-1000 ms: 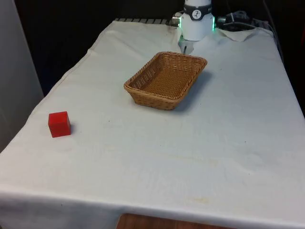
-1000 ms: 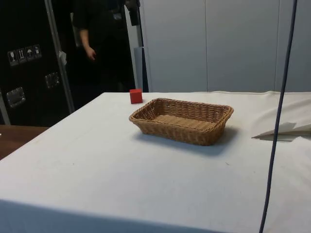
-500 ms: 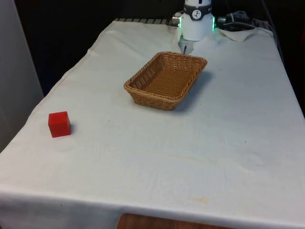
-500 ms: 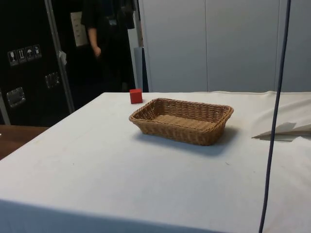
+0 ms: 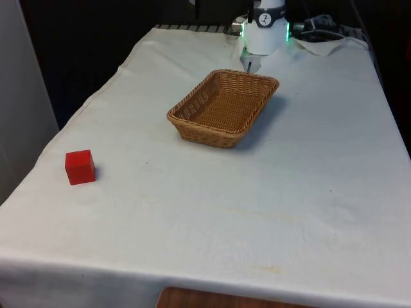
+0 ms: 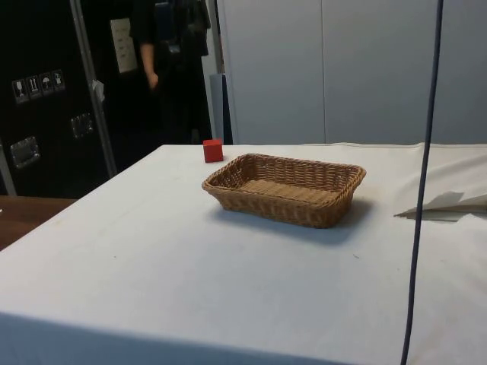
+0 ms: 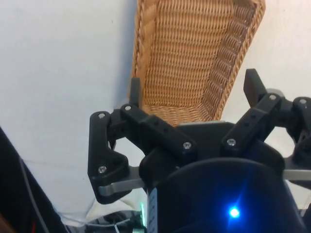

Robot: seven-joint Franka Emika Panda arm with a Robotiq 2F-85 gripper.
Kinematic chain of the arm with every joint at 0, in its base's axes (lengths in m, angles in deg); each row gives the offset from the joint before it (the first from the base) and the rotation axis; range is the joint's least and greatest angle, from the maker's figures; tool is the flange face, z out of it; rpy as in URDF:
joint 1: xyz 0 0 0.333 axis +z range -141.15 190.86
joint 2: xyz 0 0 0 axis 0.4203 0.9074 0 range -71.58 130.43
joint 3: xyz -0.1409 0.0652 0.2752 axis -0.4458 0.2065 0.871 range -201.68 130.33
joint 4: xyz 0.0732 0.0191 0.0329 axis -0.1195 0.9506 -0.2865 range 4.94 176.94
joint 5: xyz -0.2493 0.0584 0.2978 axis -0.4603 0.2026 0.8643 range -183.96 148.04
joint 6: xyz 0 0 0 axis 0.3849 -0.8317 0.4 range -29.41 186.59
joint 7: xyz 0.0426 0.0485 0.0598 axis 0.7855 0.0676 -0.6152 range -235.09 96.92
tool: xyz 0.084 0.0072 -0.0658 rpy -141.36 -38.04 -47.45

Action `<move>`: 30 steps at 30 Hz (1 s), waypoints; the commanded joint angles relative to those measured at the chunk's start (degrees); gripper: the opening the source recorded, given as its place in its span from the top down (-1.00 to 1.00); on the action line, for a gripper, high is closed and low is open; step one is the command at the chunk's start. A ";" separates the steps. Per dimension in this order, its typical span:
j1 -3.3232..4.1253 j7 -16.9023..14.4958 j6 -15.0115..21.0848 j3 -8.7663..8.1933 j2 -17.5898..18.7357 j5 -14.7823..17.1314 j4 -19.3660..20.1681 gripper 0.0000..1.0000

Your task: Pick up the cube and place it into the basket.

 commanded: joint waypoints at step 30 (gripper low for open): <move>-0.52 1.20 4.47 -4.58 5.61 -1.78 -2.06 -1.00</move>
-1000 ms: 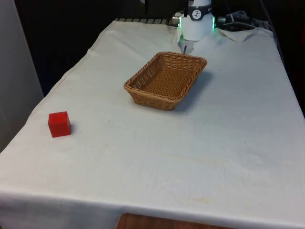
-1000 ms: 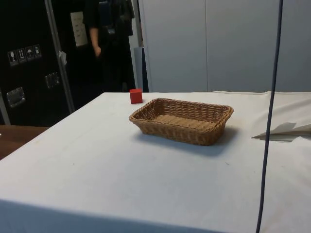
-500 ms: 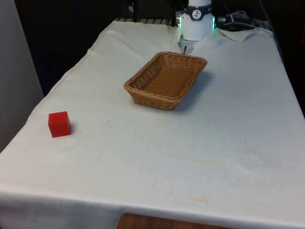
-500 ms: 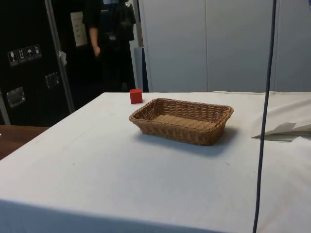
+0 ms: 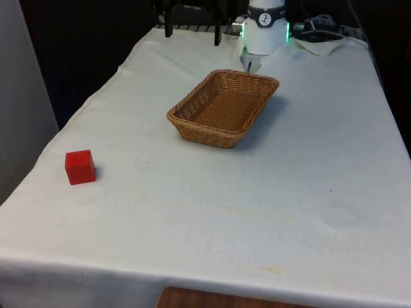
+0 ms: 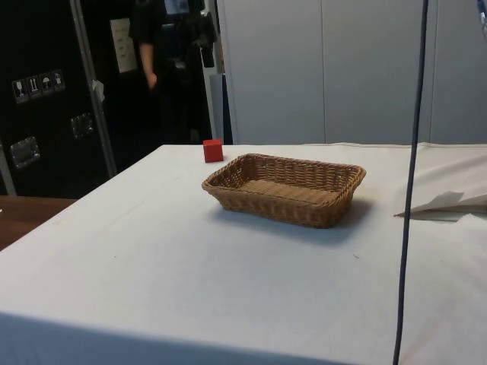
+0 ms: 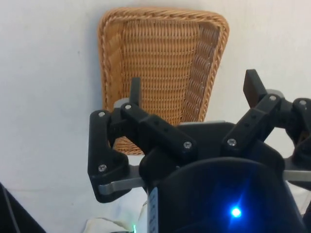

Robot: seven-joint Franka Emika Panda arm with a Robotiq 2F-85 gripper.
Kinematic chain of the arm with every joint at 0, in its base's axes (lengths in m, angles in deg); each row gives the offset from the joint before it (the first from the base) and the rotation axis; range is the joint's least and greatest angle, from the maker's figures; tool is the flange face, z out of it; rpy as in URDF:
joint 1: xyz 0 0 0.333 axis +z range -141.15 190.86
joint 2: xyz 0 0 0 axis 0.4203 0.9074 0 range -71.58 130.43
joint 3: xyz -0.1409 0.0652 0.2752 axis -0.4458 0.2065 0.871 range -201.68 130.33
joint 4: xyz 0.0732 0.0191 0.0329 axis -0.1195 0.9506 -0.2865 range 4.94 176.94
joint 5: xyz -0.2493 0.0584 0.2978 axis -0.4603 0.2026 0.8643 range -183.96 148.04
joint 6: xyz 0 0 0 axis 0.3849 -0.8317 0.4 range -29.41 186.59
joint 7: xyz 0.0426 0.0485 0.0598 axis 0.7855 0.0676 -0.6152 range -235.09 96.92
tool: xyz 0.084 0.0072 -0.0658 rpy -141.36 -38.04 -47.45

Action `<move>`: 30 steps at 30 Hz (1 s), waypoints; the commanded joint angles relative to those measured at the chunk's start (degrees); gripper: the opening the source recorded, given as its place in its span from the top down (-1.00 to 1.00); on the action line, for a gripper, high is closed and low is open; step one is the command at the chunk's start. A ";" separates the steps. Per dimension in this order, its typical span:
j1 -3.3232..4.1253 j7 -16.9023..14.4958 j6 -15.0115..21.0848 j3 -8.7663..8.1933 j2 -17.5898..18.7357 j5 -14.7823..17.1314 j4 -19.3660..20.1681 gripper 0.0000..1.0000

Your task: Pick up the cube and place it into the basket.

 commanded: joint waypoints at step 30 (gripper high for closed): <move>0.11 6.42 7.62 -2.75 3.67 -2.06 0.52 -1.00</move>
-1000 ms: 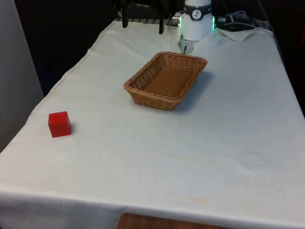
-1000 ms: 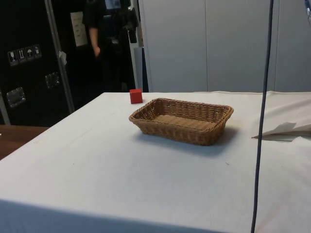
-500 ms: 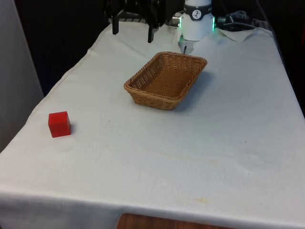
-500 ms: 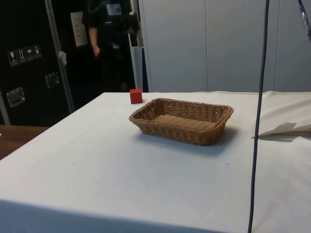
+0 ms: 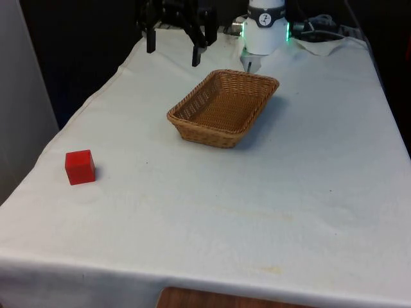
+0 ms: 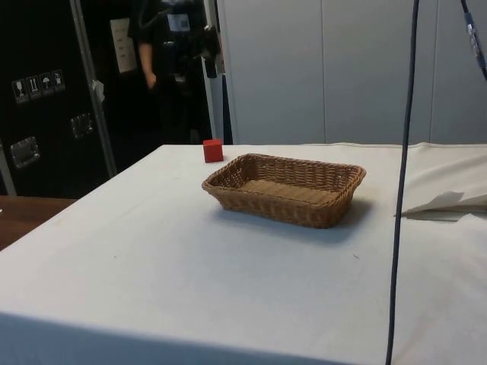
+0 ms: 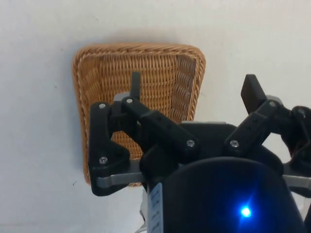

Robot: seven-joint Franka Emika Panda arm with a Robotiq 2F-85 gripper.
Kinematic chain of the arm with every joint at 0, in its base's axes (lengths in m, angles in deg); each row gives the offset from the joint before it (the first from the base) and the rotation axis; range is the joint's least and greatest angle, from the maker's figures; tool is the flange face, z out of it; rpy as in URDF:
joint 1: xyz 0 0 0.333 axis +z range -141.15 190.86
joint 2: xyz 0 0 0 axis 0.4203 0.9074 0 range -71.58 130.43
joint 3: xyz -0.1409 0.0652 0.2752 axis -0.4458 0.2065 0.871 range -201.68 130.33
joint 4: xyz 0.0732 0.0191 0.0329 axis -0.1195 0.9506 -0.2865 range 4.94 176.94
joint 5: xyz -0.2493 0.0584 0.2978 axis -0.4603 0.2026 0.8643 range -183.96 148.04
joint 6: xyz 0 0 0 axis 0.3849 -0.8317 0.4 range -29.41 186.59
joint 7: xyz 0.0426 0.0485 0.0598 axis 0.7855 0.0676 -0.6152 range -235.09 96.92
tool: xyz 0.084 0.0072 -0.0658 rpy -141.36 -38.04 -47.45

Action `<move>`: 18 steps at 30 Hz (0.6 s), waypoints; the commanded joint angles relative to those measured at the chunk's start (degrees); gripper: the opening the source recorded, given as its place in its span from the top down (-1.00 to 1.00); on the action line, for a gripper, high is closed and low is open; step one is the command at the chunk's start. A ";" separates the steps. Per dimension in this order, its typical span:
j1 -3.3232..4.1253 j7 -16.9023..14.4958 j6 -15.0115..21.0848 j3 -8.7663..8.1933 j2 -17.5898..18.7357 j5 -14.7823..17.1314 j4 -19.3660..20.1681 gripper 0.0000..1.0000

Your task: Pick up the cube and place it into the basket.

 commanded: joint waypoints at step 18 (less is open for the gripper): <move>0.11 5.21 6.02 -1.15 2.18 -0.97 0.63 -1.00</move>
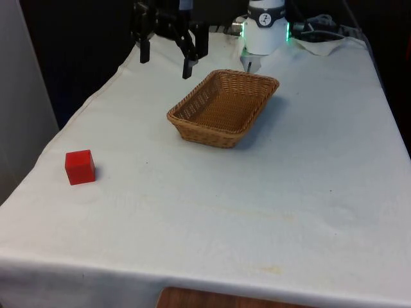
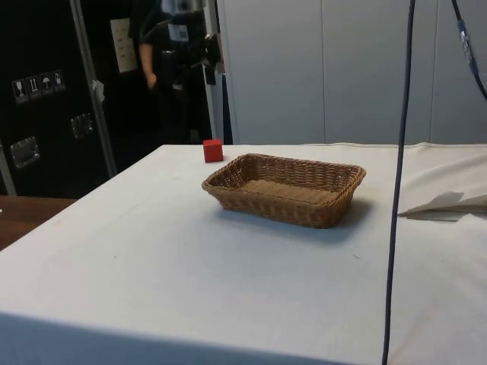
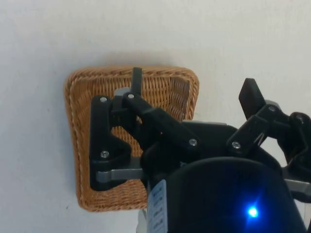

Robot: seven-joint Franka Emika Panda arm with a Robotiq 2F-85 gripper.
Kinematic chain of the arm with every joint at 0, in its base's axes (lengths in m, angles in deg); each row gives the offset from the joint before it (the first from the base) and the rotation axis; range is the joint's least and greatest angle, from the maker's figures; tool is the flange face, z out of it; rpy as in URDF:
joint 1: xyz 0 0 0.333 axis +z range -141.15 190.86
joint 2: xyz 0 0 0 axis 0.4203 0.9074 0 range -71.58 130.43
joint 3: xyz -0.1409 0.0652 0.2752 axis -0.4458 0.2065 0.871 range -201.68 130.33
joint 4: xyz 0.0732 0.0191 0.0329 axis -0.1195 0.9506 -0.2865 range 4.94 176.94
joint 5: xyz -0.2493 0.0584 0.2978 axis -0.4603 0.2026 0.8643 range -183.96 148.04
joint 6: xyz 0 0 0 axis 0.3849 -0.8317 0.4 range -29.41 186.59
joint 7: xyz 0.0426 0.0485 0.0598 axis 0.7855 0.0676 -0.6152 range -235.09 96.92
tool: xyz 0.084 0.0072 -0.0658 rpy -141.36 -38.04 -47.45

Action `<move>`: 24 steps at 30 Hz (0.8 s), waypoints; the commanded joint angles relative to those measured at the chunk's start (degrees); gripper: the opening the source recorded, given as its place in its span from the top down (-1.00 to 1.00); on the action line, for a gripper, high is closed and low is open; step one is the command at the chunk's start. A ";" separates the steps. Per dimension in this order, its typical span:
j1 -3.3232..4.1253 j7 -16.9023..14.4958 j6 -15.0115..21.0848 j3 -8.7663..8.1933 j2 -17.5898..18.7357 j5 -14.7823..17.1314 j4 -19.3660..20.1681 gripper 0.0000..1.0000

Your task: Pick up the cube and place it into the basket.

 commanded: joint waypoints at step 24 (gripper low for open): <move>0.17 5.10 8.14 -2.69 3.61 -2.41 0.11 -1.00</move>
